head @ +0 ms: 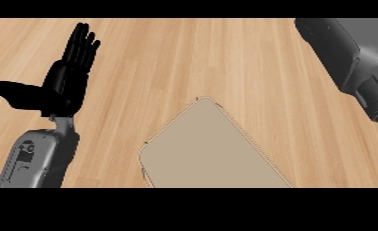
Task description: Pick the eggplant from the tray and place it in the pot
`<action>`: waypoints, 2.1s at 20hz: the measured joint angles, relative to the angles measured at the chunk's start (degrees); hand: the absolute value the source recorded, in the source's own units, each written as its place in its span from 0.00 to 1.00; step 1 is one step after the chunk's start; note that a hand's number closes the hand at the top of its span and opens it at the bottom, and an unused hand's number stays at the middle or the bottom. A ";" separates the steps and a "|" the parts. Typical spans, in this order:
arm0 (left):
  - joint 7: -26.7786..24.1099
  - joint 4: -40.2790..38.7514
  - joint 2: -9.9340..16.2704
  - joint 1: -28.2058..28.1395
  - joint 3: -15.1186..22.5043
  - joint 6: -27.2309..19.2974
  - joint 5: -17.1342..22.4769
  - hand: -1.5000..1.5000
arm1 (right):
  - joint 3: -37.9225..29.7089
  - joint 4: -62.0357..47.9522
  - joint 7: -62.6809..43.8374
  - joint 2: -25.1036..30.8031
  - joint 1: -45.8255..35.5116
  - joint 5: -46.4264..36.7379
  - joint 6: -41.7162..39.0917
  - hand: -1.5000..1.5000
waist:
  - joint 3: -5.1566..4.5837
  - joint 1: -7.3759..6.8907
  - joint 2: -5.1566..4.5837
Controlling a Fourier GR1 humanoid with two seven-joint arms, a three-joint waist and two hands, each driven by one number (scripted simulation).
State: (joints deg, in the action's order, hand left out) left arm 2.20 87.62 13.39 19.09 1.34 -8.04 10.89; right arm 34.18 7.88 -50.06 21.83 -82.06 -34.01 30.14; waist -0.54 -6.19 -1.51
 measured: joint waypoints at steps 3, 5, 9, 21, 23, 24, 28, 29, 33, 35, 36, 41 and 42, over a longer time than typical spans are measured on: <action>0.04 -0.32 0.03 0.19 -0.12 -0.15 -0.19 0.50 | 3.33 -3.94 -7.83 -1.31 -3.44 -4.30 2.47 1.00 | 0.12 0.34 0.06; -0.07 -0.42 0.12 -0.23 -0.28 -0.25 -0.34 0.50 | 5.32 -5.60 -10.70 -1.83 -4.77 -6.69 2.46 1.00 | 0.20 0.87 0.19; -0.57 -1.05 0.15 -0.55 -1.05 -0.56 -0.40 0.50 | 6.84 -7.29 -14.31 -2.59 -5.36 -8.70 1.42 1.00 | 0.34 2.38 0.43; 0.25 -0.84 1.20 -2.09 -3.72 -0.92 0.00 0.50 | 4.65 -7.88 -12.55 2.40 2.21 -7.73 6.11 1.00 | 0.52 5.73 1.43; -0.35 -0.75 1.25 -2.88 -4.08 -0.64 0.07 0.50 | 3.84 -7.41 -11.48 3.25 3.56 -7.20 7.68 1.00 | 0.54 6.14 1.61; 0.08 -0.34 1.45 -2.78 -4.32 -0.66 0.16 0.50 | 3.21 -7.12 -10.67 4.20 4.46 -6.71 8.58 1.00 | 0.53 6.23 1.64; 0.08 0.07 1.09 -3.88 -4.49 -0.49 0.16 0.50 | 1.21 -5.58 -8.48 7.37 8.19 -5.50 11.01 1.00 | 0.55 6.51 1.74; 0.37 0.07 0.74 -3.39 -4.26 -0.91 -0.19 0.50 | 0.96 -5.27 -8.62 7.52 9.20 -5.49 11.39 1.00 | 0.53 6.54 1.74; 0.39 0.84 0.48 -4.07 -4.29 -0.59 -0.35 0.50 | -1.10 -4.08 -7.21 10.03 13.51 -4.53 12.94 1.00 | 0.56 6.18 1.56; 0.41 0.37 0.54 -3.45 -4.58 -0.18 -0.20 0.50 | -2.65 -3.65 -6.19 10.90 15.48 -3.46 13.28 1.00 | 0.57 6.02 1.44; 0.43 0.93 0.23 -3.65 -4.23 -0.33 -0.44 0.50 | -3.50 -3.79 -5.59 11.07 16.65 -2.78 13.36 1.00 | 0.57 5.78 1.36; -0.17 1.13 0.13 -4.15 -4.25 0.25 -0.55 0.50 | -11.56 -0.36 -0.93 12.04 20.81 4.98 14.27 0.00 | 0.53 5.55 1.25; 0.08 1.24 0.36 -3.97 -4.44 0.35 -0.49 0.50 | -13.10 0.54 0.43 12.09 21.61 6.46 14.64 0.00 | 0.44 5.45 1.31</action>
State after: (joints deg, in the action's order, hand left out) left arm 2.28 88.86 13.75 15.12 -3.10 -7.69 10.40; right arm 21.08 8.42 -49.63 33.92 -60.45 -27.56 44.79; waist -0.10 -0.74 -0.20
